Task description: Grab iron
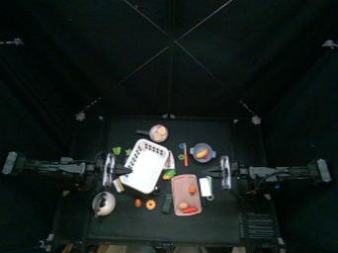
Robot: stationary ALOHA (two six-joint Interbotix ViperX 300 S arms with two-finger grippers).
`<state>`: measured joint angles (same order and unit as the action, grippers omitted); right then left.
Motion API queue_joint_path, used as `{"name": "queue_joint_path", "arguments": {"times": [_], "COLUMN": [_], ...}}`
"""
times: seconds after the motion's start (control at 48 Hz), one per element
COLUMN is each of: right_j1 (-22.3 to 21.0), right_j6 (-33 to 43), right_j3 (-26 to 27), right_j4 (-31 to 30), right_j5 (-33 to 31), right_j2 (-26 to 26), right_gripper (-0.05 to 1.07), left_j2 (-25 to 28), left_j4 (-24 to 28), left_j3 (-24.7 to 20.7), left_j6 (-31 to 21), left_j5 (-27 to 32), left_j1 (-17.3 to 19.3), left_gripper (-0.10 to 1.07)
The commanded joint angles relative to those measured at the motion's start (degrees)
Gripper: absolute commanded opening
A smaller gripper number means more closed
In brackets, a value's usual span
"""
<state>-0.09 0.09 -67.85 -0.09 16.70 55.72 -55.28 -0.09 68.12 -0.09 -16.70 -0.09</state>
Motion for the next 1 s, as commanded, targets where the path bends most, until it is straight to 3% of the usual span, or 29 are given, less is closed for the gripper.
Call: {"name": "queue_joint_path", "arguments": {"times": [0.0,0.271,0.542,0.688,0.979], "right_j1": [-0.53,-4.22,-5.36,-7.82,-14.24], "right_j6": [0.26,3.78,14.15,18.9,19.78], "right_j3": [1.23,6.68,16.17,21.36,29.53], "right_j4": [0.0,2.2,15.21,25.22,30.85], "right_j5": [0.44,0.44,-1.14,-6.86,-22.5], "right_j2": [-1.67,-9.05,-18.98,-22.5,-27.6], "right_gripper": [0.0,0.03,0.03,0.03,0.04], "left_j2": [0.7,1.05,1.41,1.41,1.41], "left_j4": [-0.18,1.93,4.31,4.39,4.57], "left_j3": [-2.37,-3.96,-2.46,-1.23,-0.26], "left_j6": [0.18,0.44,0.35,0.35,0.44], "left_j5": [-2.2,-5.98,-8.35,-10.11,-10.72], "left_j1": [-0.18,0.44,0.62,0.53,0.97], "left_gripper": [-0.07,-0.01,0.0,0.0,0.0]}}
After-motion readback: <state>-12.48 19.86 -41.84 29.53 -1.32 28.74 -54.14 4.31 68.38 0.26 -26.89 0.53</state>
